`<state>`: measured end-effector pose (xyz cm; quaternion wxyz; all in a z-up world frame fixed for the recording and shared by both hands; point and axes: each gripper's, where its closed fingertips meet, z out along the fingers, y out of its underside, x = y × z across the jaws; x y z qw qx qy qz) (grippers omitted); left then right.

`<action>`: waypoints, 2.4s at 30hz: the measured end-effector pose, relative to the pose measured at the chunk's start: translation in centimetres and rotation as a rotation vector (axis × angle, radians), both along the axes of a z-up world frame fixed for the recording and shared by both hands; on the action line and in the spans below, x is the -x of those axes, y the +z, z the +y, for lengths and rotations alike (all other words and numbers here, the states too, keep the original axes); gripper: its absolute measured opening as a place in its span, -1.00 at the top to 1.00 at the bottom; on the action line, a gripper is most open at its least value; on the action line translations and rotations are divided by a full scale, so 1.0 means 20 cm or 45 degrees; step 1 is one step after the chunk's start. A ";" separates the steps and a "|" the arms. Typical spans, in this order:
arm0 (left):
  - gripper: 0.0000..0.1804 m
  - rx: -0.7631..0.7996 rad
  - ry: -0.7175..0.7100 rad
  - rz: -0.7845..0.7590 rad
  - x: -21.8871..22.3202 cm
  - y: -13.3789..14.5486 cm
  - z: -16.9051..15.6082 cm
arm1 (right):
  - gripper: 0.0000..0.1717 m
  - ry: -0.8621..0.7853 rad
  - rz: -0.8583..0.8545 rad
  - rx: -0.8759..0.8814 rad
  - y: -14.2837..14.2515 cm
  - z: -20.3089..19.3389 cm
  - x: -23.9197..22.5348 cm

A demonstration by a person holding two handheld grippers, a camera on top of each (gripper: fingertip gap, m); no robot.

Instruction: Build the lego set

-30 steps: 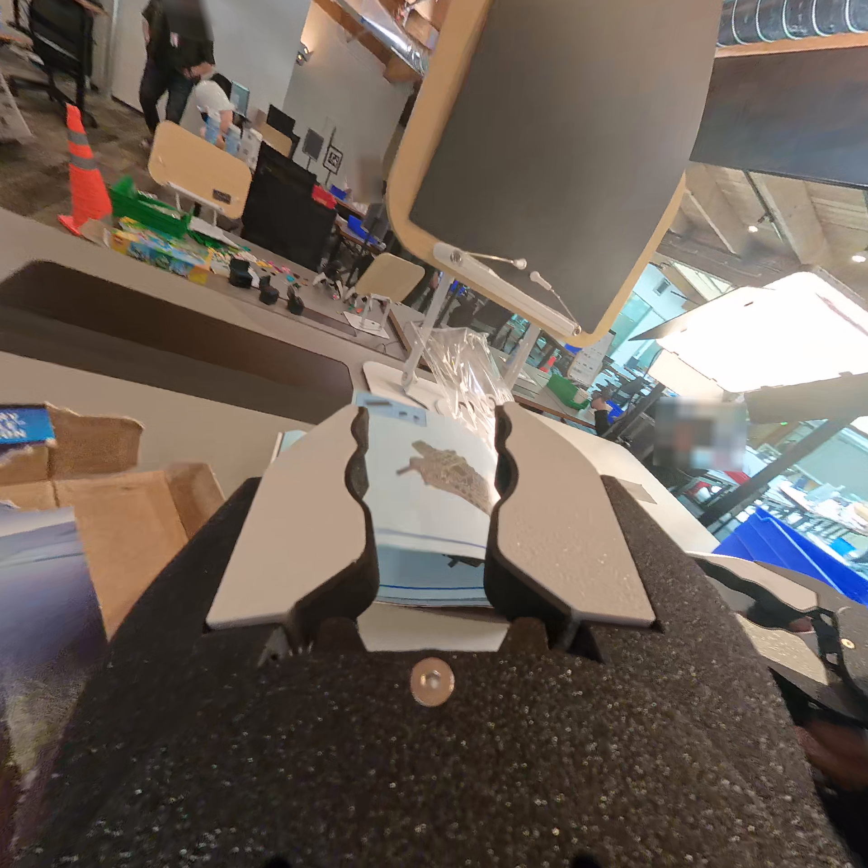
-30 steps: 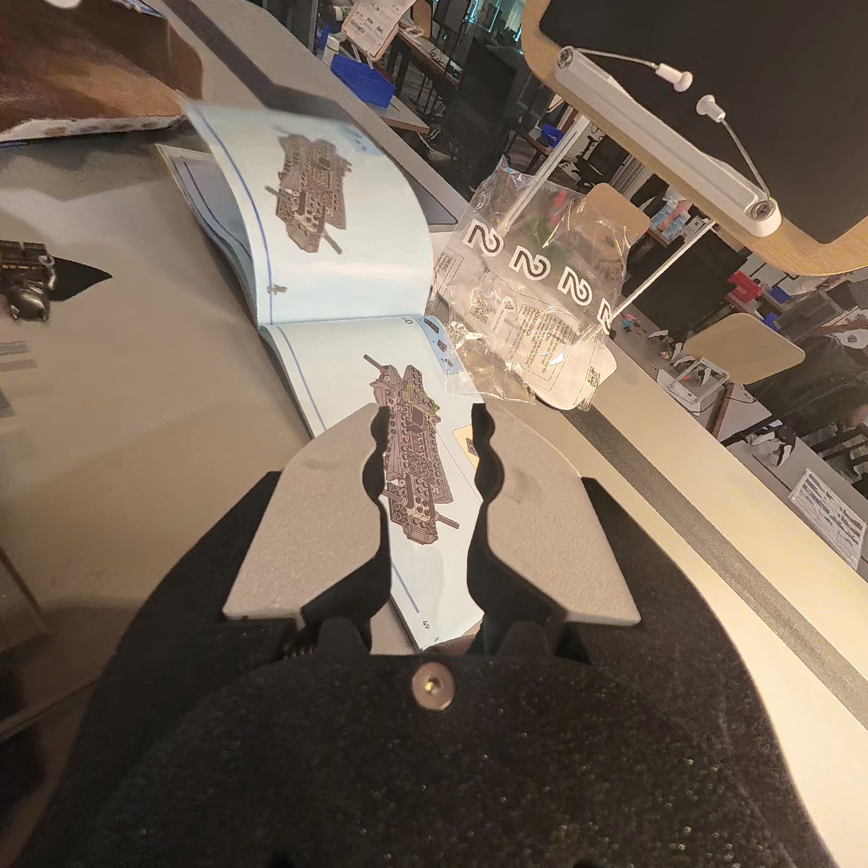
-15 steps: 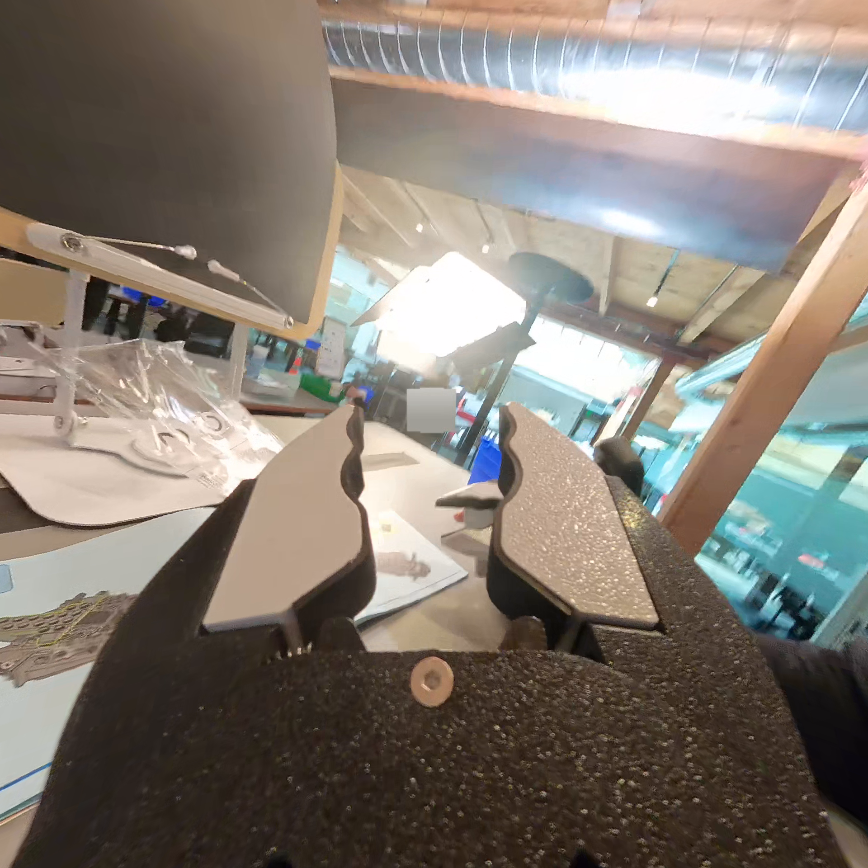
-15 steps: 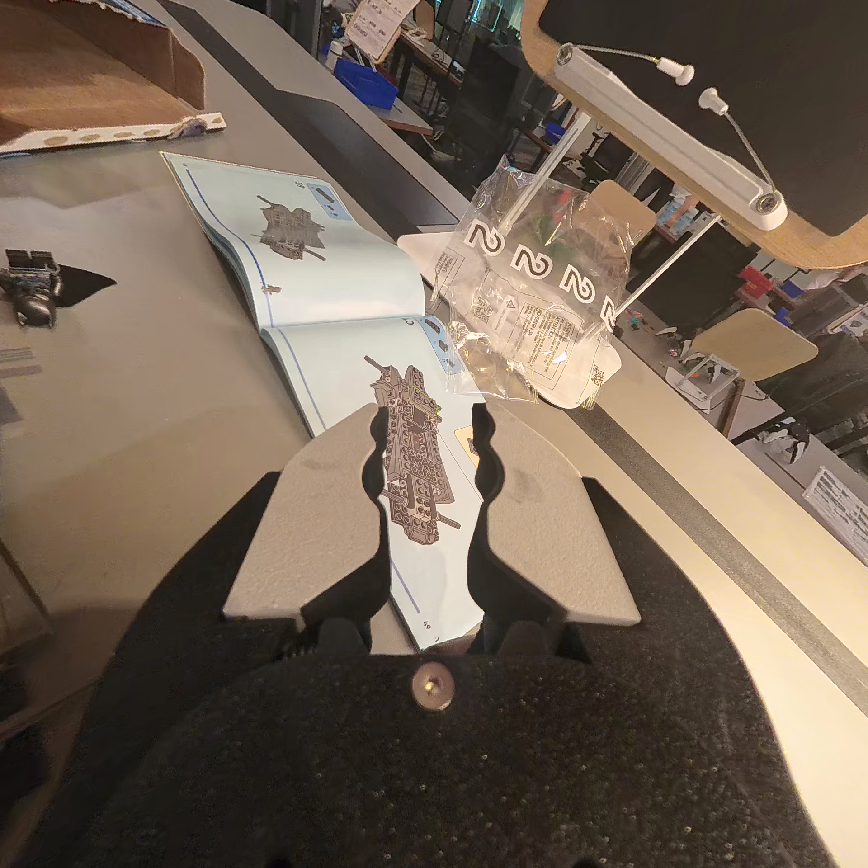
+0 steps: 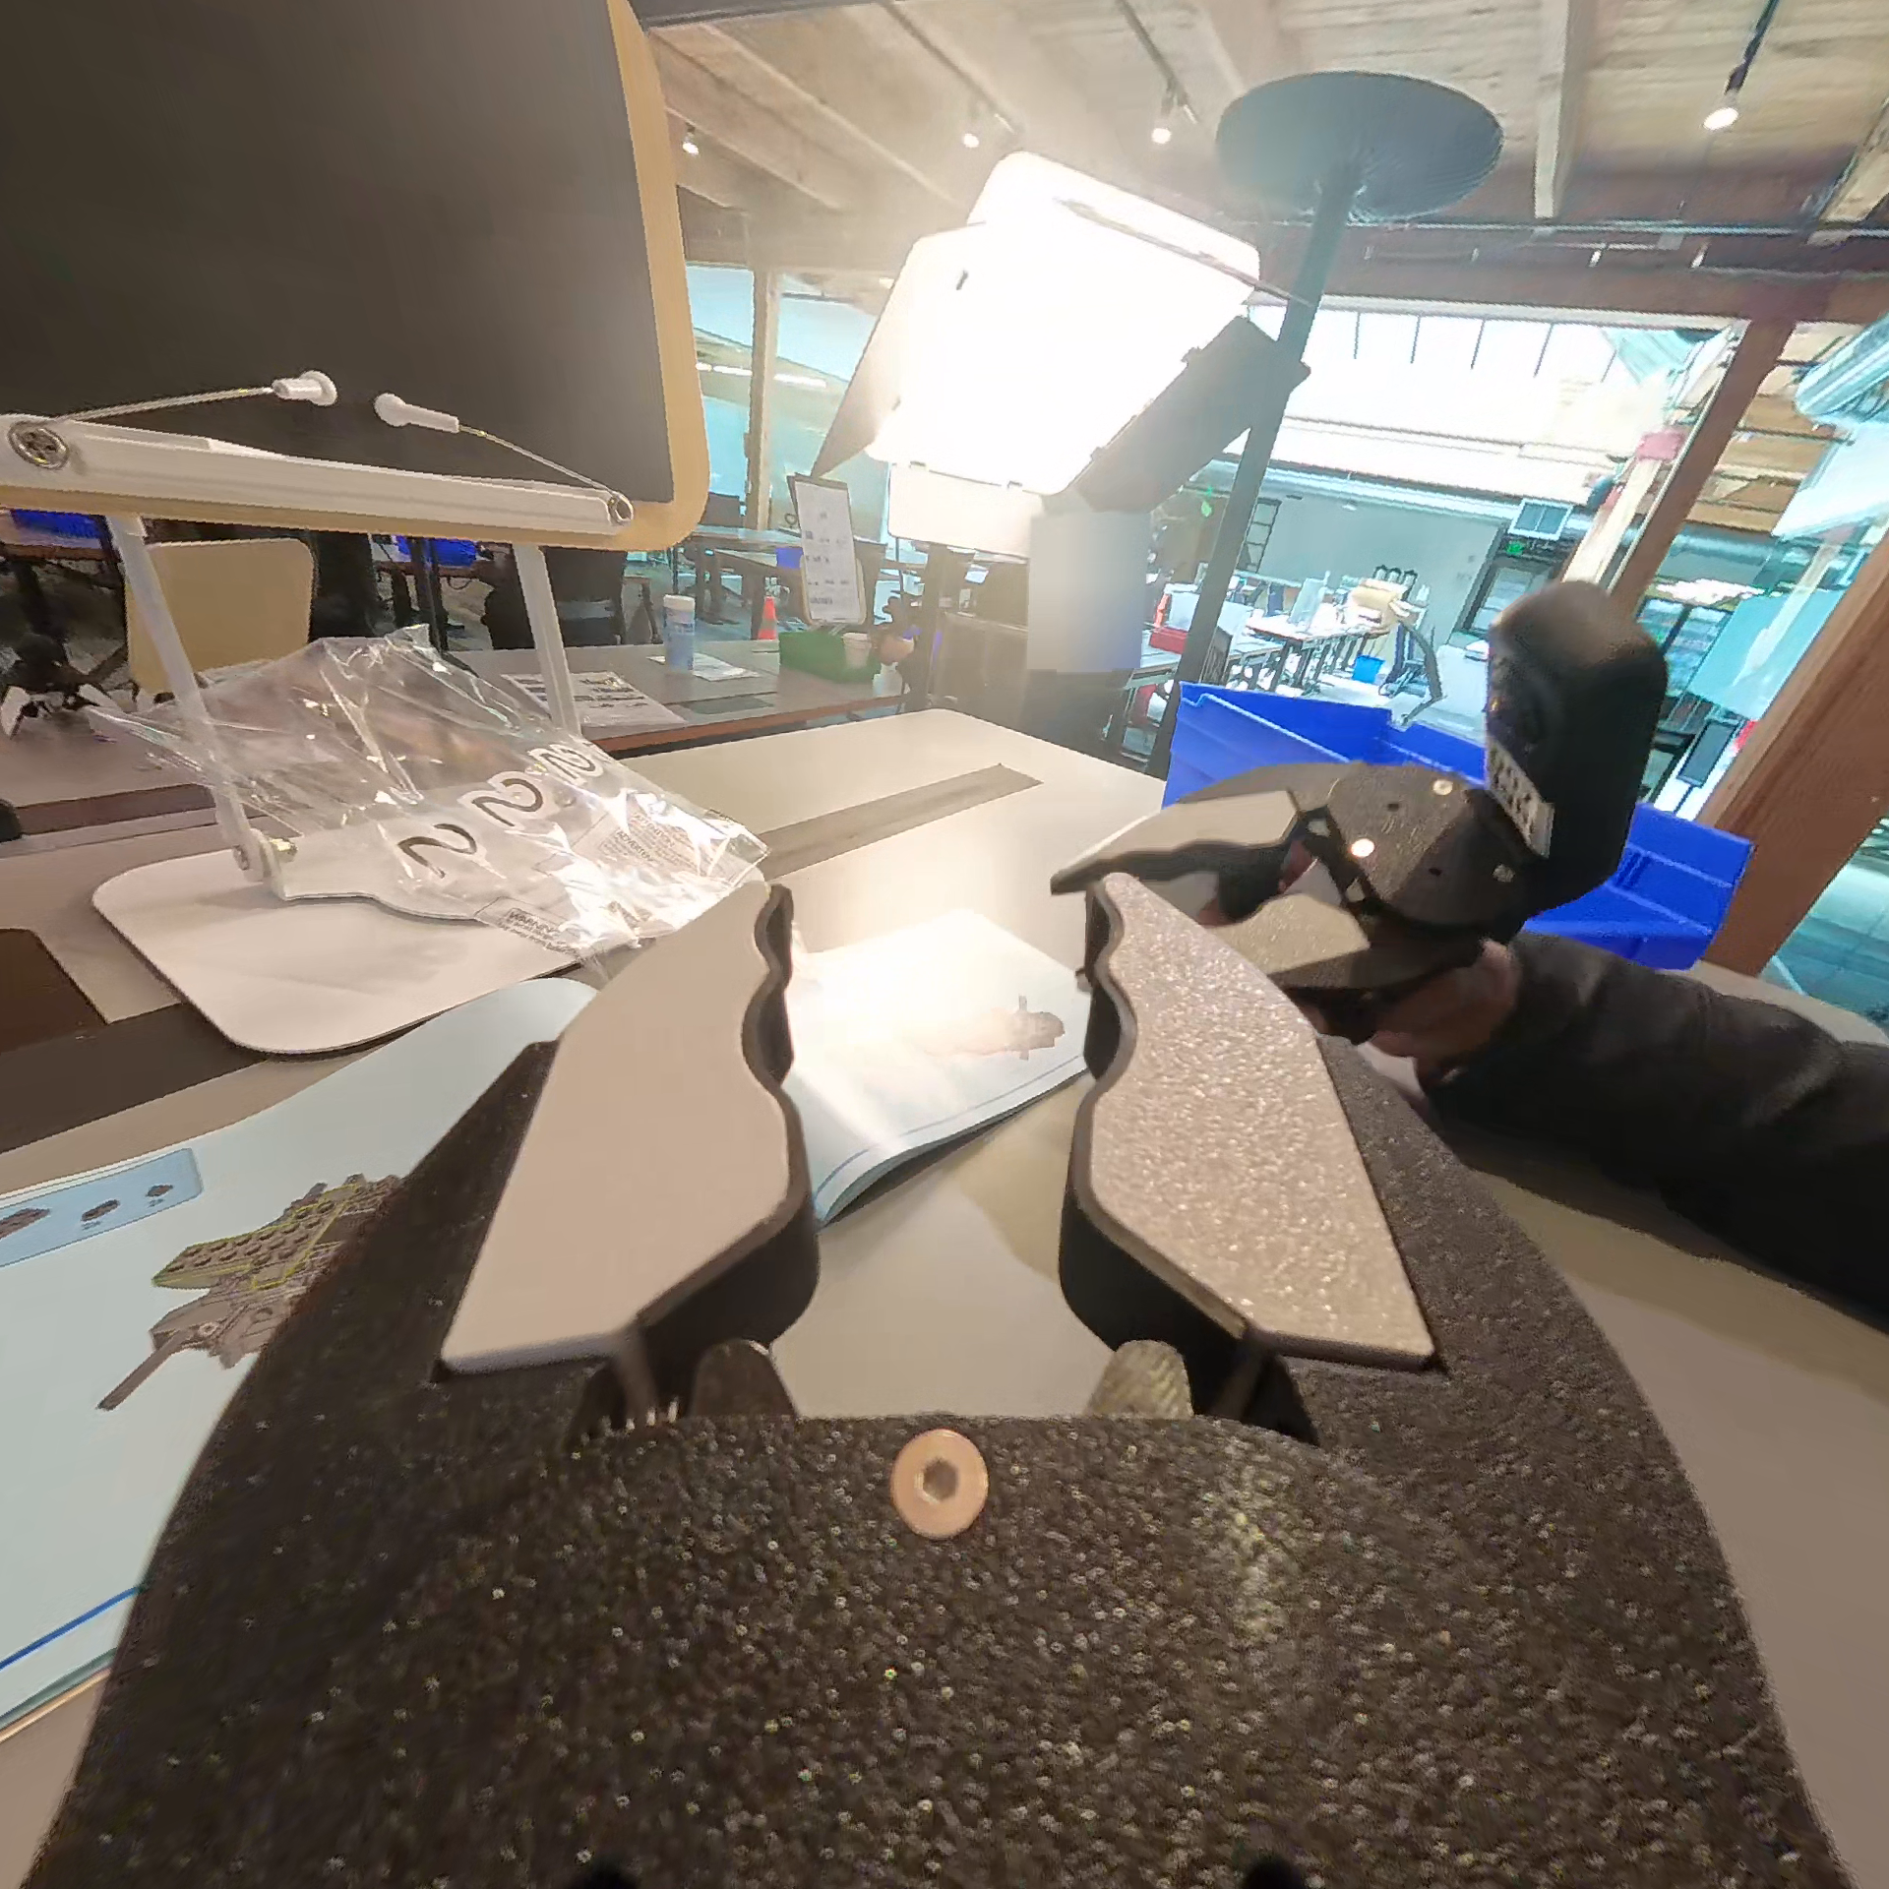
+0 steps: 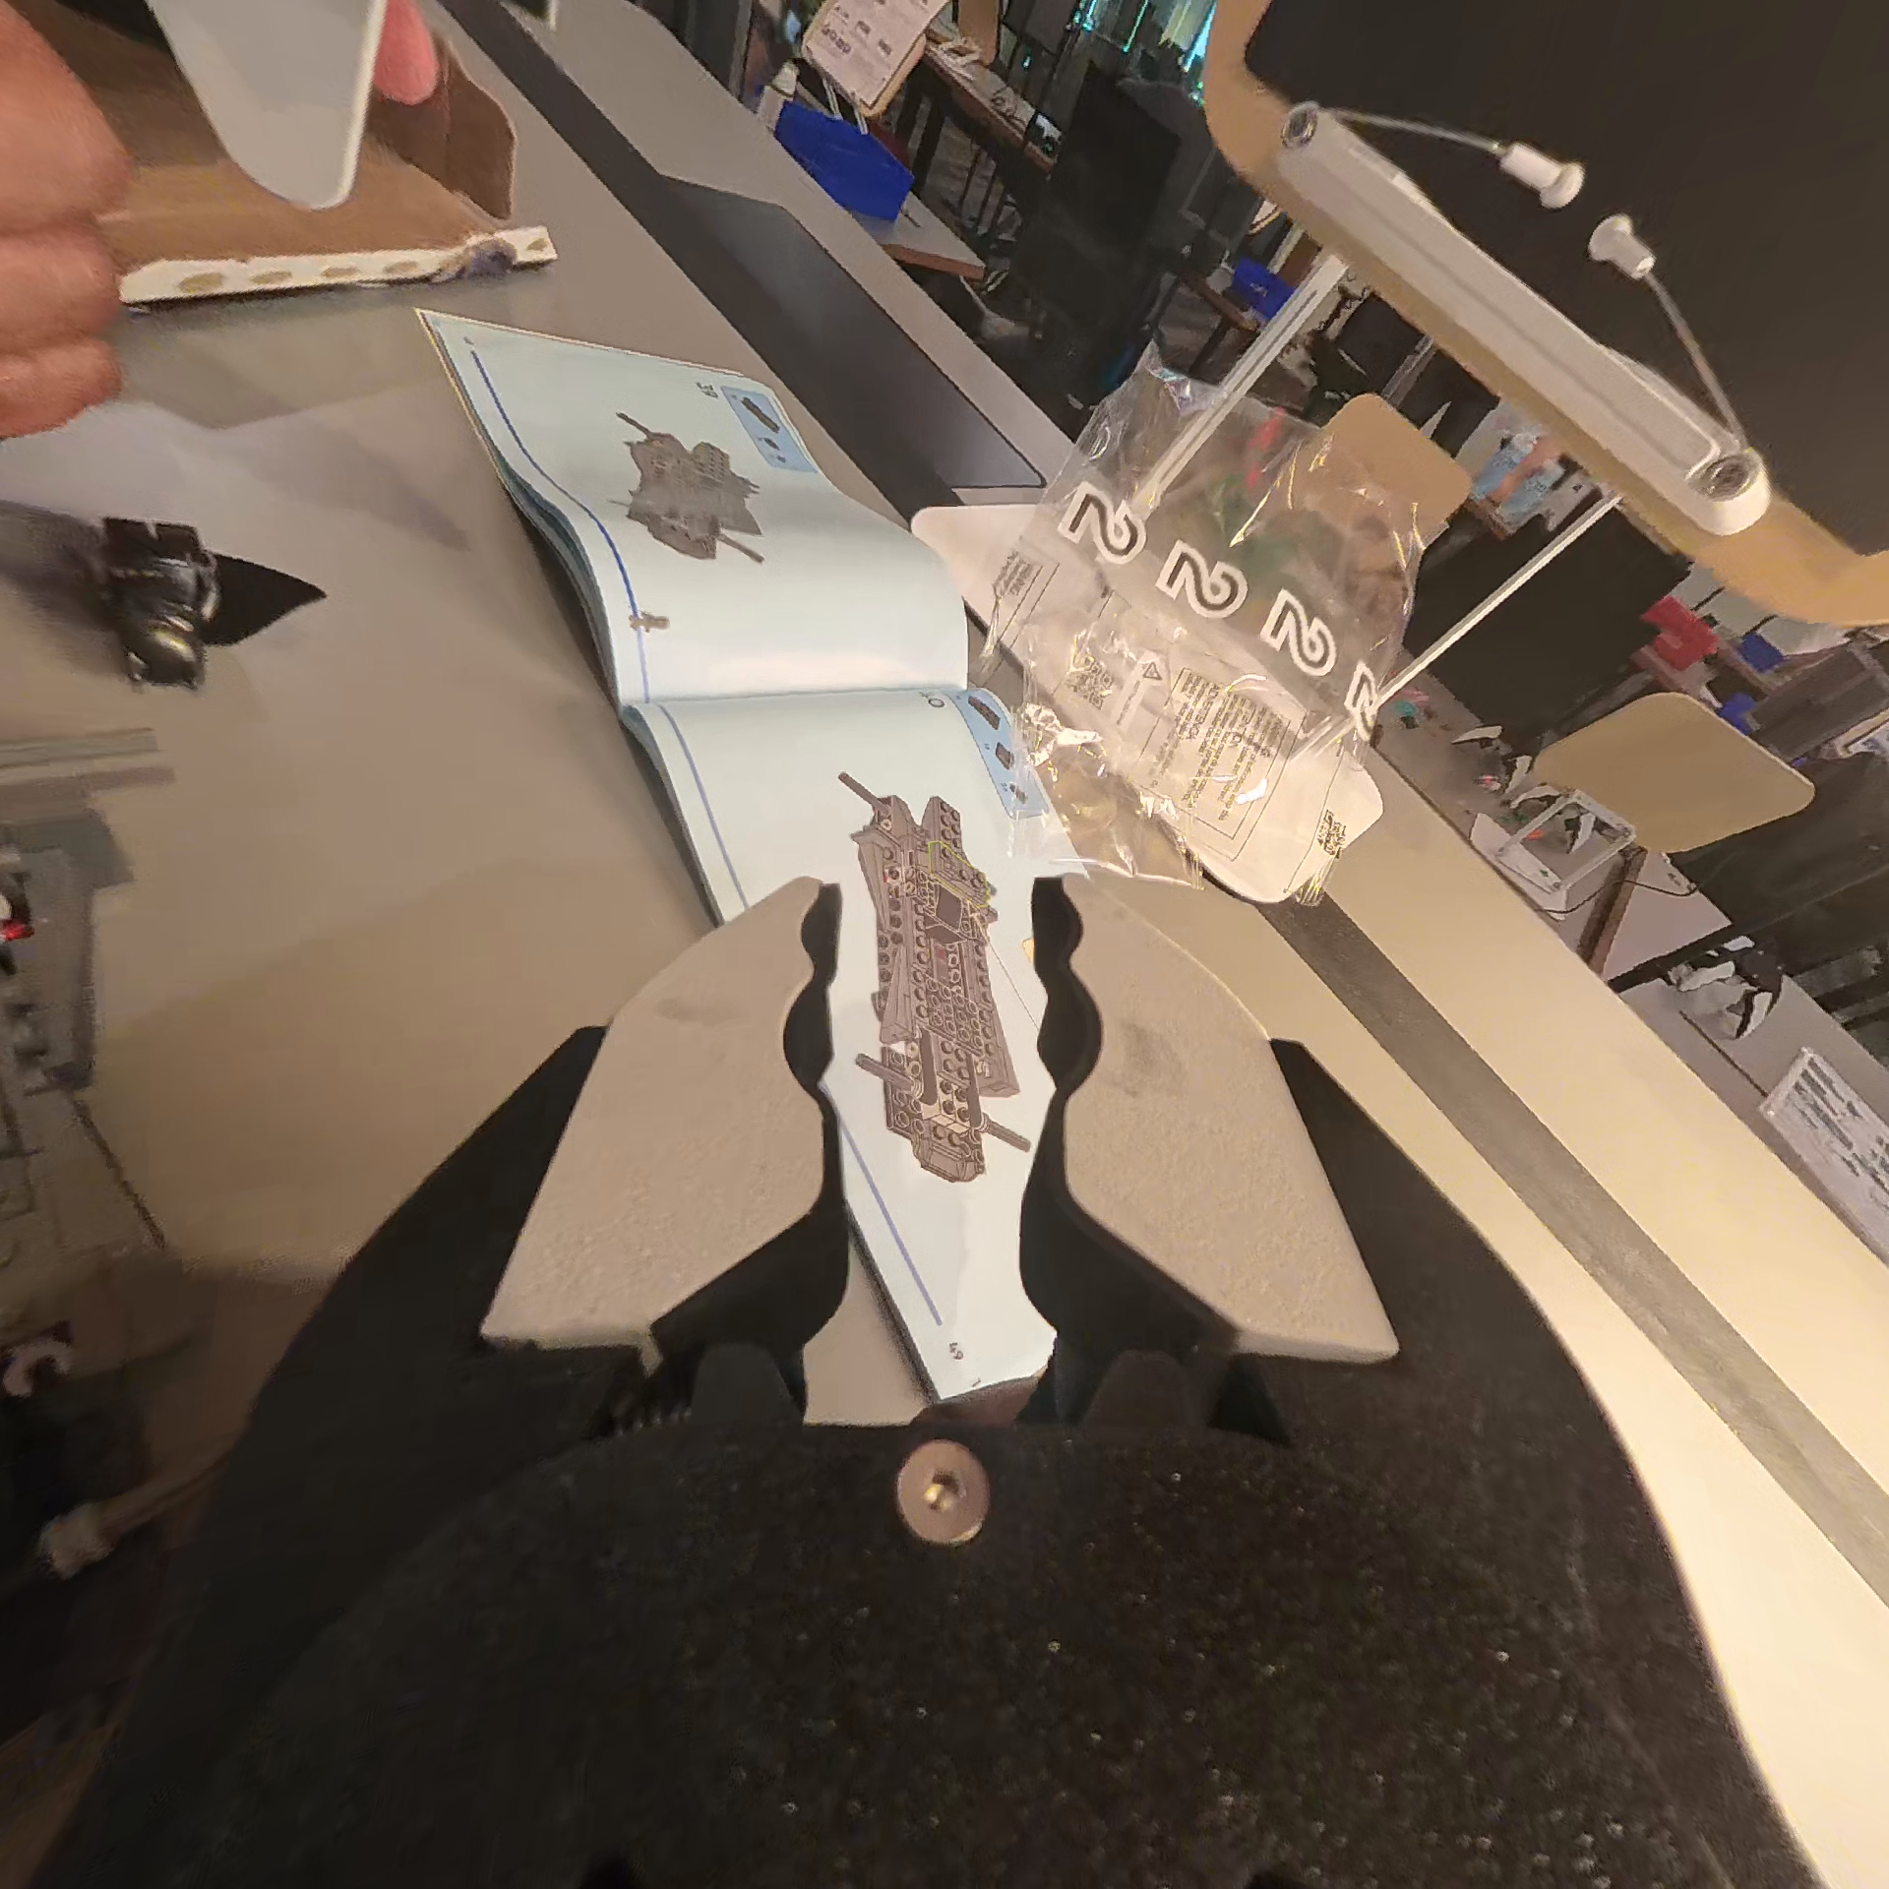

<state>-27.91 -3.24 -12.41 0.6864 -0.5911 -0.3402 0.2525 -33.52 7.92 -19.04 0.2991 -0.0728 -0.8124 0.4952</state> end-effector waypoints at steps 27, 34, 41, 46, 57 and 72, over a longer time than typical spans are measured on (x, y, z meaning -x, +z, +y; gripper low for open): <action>0.42 0.082 0.131 0.087 -0.09 0.01 -0.07 | 0.50 0.087 -0.854 -1.060 -0.29 1.51 0.04; 0.43 -0.003 0.090 0.085 -0.10 0.03 -0.06 | 0.82 0.033 -0.933 -1.039 -0.32 1.52 0.01; 0.44 0.104 0.035 0.102 -0.14 0.02 0.01 | 0.82 -0.161 -0.712 -0.776 0.22 1.43 -0.08; 0.48 0.079 -0.045 0.104 -0.18 0.01 0.04 | 0.81 -0.030 -0.591 -0.560 0.51 0.89 -0.36; 0.48 -0.073 -0.039 0.063 -0.17 -0.02 -0.05 | 0.81 0.183 -0.880 -0.543 0.00 -0.21 -0.42; 0.48 -0.146 -0.075 -0.021 -0.07 -0.03 -0.10 | 0.66 0.110 -0.870 -0.513 -0.12 -0.23 -0.39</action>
